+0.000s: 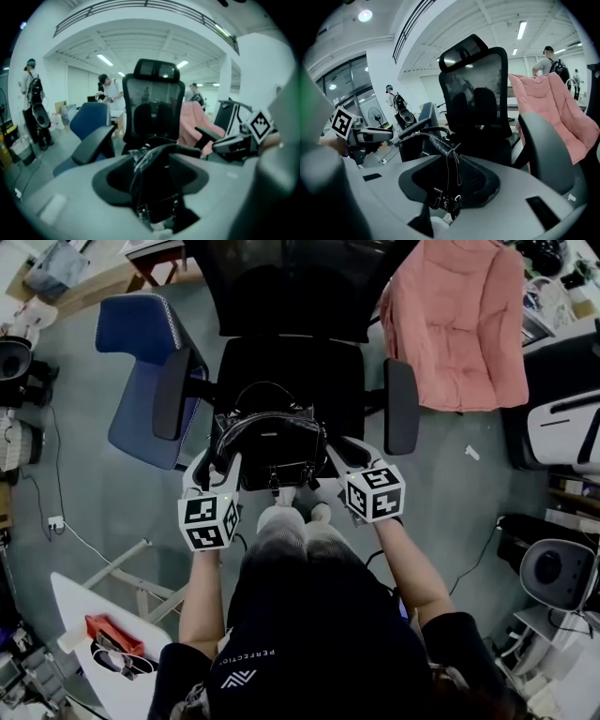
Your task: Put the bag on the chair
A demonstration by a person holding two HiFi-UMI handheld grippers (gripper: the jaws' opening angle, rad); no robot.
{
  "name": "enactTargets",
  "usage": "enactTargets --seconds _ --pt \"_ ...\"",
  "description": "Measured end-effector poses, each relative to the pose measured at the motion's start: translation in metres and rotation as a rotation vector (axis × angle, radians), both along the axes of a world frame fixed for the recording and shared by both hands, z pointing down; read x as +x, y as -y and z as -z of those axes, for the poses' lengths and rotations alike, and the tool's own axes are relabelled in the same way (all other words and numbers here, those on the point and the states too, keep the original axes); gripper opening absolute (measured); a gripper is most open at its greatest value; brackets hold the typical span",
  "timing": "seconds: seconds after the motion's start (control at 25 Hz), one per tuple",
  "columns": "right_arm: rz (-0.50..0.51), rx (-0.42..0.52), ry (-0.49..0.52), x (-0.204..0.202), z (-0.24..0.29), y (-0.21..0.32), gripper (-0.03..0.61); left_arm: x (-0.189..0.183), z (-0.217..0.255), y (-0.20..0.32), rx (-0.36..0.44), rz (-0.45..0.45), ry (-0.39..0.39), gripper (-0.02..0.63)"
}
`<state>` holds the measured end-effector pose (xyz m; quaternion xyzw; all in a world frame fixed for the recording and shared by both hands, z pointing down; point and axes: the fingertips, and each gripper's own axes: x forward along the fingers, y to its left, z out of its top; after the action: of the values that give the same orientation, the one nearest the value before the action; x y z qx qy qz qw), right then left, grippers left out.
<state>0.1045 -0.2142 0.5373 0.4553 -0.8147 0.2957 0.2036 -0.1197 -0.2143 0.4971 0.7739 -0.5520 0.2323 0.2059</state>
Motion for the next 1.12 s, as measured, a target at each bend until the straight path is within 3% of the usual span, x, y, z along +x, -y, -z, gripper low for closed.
enactTargets --seconds 0.28,0.52,1.12 --pt "-0.031 0.046 0.031 0.003 0.025 -0.002 0.006 0.002 0.018 -0.007 0.036 0.015 -0.084 0.124" --pt "-0.010 0.051 0.037 -0.005 0.033 -0.008 0.000 0.007 0.027 -0.009 0.055 0.007 -0.099 0.043" --pt "-0.018 0.002 0.055 -0.010 0.035 -0.011 -0.002 0.010 0.029 -0.013 0.041 0.023 -0.097 0.020"
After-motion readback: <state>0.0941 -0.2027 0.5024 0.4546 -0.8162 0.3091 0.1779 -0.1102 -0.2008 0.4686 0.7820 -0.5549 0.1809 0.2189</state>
